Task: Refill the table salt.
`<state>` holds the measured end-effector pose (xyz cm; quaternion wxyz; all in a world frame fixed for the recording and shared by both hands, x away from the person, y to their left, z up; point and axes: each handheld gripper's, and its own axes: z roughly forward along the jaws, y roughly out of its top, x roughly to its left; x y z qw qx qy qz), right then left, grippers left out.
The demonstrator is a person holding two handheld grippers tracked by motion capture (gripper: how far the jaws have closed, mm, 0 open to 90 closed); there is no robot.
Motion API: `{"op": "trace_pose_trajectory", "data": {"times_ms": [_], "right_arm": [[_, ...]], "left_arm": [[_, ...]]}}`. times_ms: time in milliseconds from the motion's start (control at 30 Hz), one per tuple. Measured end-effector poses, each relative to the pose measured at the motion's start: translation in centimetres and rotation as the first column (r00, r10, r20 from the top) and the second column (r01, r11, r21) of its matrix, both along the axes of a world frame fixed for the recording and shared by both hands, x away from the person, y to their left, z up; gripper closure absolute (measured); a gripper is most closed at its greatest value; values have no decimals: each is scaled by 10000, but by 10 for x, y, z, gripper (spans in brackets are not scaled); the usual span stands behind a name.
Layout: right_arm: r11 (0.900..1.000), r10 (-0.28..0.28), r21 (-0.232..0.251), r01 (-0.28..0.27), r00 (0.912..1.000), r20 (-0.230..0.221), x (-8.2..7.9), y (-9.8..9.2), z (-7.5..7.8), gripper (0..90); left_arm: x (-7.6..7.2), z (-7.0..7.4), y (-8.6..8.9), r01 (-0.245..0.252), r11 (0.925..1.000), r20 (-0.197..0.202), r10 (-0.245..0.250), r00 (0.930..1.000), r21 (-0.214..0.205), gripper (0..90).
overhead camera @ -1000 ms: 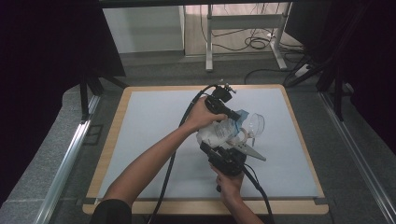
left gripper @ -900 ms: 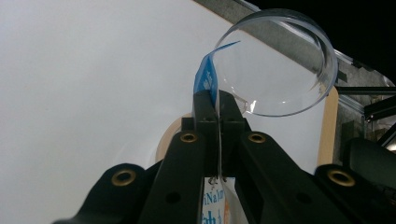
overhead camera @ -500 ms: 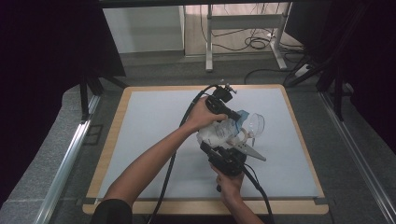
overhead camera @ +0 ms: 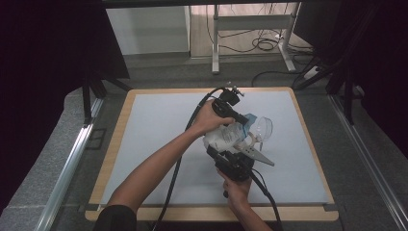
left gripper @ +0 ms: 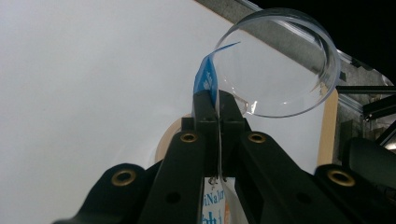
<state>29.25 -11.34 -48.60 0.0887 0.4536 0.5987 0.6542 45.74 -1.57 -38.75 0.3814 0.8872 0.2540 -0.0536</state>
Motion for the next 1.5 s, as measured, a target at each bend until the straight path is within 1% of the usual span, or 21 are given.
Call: {"op": "trace_pose_trajectory", "data": {"times_ms": [533, 1067, 1500], "right_arm": [[10000, 14, -12, -14, 10000, 52, 0, 1, 2, 611], [9999, 1, -131, 1, 9999, 150, 1, 1, 3, 614], [10000, 14, -94, -12, 9998, 184, 1, 1, 5, 615]], "left_arm": [[0, 0, 1, 54, 10000, -23, -54, 10000, -37, 900], [1, -1, 0, 78, 10000, -65, -78, 9999, -8, 900], [1, 0, 0, 81, 10000, -67, -81, 9999, -30, 900]]}}
